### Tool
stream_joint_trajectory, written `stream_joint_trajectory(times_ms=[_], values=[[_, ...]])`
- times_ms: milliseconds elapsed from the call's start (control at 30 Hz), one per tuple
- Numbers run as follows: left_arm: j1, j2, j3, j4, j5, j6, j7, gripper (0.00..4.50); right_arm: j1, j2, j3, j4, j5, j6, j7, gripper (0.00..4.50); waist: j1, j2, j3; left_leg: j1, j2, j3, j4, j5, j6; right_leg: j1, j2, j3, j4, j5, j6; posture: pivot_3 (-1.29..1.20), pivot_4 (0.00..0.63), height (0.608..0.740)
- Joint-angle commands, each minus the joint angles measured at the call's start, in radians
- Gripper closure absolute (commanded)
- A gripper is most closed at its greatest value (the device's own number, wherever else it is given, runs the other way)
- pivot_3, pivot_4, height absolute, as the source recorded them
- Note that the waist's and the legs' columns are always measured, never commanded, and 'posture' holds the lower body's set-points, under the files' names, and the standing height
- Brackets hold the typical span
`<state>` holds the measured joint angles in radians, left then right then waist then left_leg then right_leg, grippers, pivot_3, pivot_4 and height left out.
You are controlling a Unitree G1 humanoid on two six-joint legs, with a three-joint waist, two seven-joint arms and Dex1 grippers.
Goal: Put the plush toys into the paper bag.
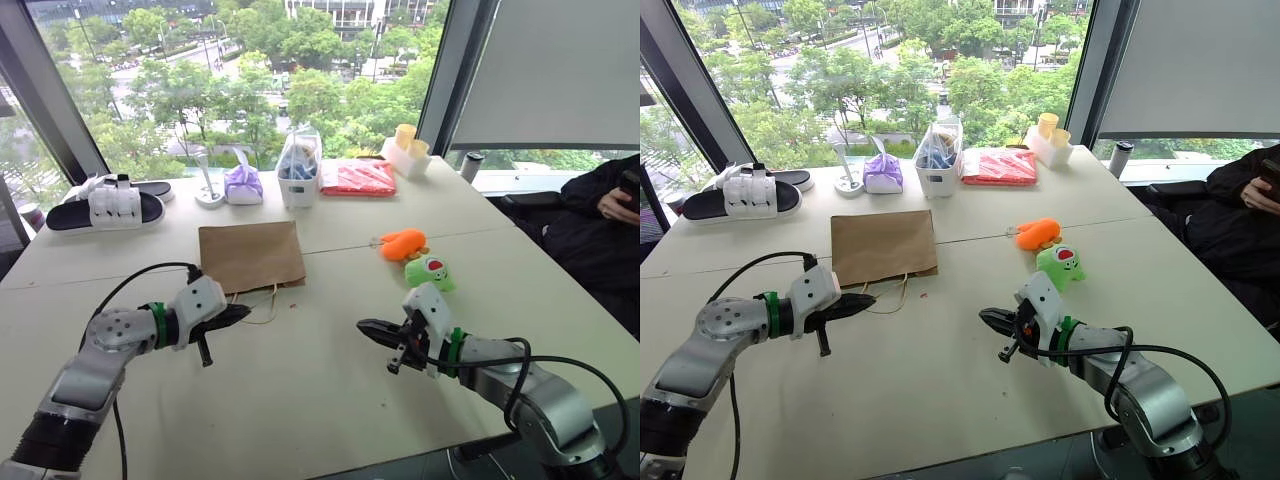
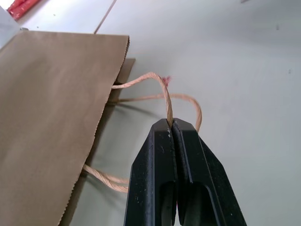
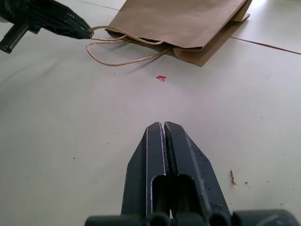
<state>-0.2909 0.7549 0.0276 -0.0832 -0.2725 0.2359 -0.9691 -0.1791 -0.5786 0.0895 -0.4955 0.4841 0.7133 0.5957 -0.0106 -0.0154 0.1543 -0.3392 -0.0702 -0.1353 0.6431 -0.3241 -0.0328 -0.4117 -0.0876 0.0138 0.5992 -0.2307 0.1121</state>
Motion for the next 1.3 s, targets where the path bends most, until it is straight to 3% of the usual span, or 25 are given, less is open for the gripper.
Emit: stream_joint_trajectory(times_ms=[33,367,600,800,1000,1300], values=[[-0.043,0.02,0.079,-0.063,-0.108,0.115,-0.004,4.45,-0.013,0.013,-0.005,-0.034,0.002,-0.009,-0.003,4.5,0.0,0.0,0.0,0.0,0.0,0.0,0.001,0.0,0.0,0.001,0.0,0.0,0.0,0.0,0.0,0.0,0.15,0.74],[-0.208,0.024,0.116,-0.206,-0.39,0.492,0.016,4.45,-0.115,0.117,0.049,-0.024,-0.004,-0.013,-0.035,4.5,-0.001,0.0,0.0,0.001,0.0,-0.001,0.004,0.0,0.001,0.003,0.0,0.0,0.0,0.001,0.001,0.0,0.15,0.74],[-0.3,0.016,0.115,-0.212,-0.502,0.645,0.052,4.45,-0.217,0.218,0.161,0.065,-0.119,-0.05,-0.093,4.5,-0.003,0.0,0.0,0.001,-0.001,-0.001,0.003,0.003,-0.006,0.001,0.001,0.0,0.003,0.001,0.001,0.0,0.15,0.74],[-0.36,-0.07,0.067,-0.209,-0.578,0.782,0.146,4.45,-0.281,0.289,0.211,0.149,-0.218,-0.085,-0.153,4.5,-0.004,0.0,0.0,0.0,-0.002,-0.001,0.004,0.004,-0.007,0.001,0.001,0.002,0.002,0.001,0.001,0.0,0.15,0.74],[-0.371,-0.14,0.058,-0.168,-0.595,0.808,0.181,4.45,-0.298,0.28,0.204,0.127,-0.232,-0.05,-0.139,4.5,-0.004,0.0,0.0,0.0,-0.002,-0.001,0.003,0.004,-0.007,-0.001,0.001,0.002,0.004,0.001,0.001,0.0,0.15,0.74],[-0.424,-0.231,0.137,-0.141,-0.729,0.911,0.278,4.45,-0.316,0.315,0.25,0.268,-0.302,-0.08,-0.14,4.5,-0.006,-0.001,0.0,0.0,-0.002,-0.001,0.003,0.004,-0.008,-0.001,0.001,0.002,0.004,0.001,0.001,0.0,0.15,0.74]])
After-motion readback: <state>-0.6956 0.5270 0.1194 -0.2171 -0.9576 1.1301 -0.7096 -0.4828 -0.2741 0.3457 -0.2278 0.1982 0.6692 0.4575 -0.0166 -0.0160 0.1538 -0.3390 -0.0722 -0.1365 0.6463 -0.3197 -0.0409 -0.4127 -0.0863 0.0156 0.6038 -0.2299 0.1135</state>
